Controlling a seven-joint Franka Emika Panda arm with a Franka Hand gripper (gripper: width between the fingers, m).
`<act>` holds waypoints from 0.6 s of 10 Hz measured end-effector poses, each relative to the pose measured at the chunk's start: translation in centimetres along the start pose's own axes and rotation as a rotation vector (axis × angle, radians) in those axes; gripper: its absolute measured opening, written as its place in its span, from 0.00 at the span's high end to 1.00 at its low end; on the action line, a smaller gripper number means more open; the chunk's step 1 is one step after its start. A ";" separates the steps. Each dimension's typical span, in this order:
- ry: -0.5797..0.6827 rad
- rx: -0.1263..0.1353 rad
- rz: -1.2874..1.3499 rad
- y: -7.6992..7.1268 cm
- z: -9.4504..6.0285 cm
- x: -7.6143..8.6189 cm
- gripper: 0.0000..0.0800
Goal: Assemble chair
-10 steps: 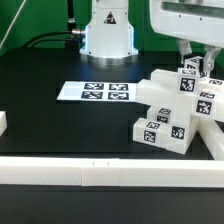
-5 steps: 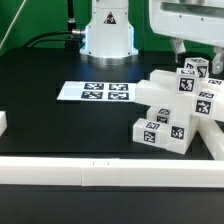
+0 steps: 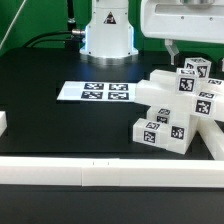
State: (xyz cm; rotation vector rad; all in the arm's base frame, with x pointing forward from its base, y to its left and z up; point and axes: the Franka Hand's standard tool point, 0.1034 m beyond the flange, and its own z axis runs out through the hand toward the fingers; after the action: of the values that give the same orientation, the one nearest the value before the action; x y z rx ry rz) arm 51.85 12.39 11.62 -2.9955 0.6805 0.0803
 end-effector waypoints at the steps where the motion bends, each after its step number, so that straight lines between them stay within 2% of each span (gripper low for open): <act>1: 0.006 -0.012 -0.129 0.1 0.0 0.1 0.19; 3: 0.007 -0.022 -0.346 0.0 -0.3 0.3 0.19; 5: 0.012 -0.021 -0.462 -0.2 -0.3 0.3 0.19; 6: 0.018 -0.019 -0.494 -0.2 -0.3 0.2 0.28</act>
Offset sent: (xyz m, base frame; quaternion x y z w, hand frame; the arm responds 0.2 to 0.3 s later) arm 0.0063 -0.0043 0.0044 -0.0238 -0.0049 -0.2617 0.9648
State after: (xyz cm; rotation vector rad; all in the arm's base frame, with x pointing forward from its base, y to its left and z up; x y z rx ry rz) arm 52.18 12.46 11.87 -3.0834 -0.0722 0.0321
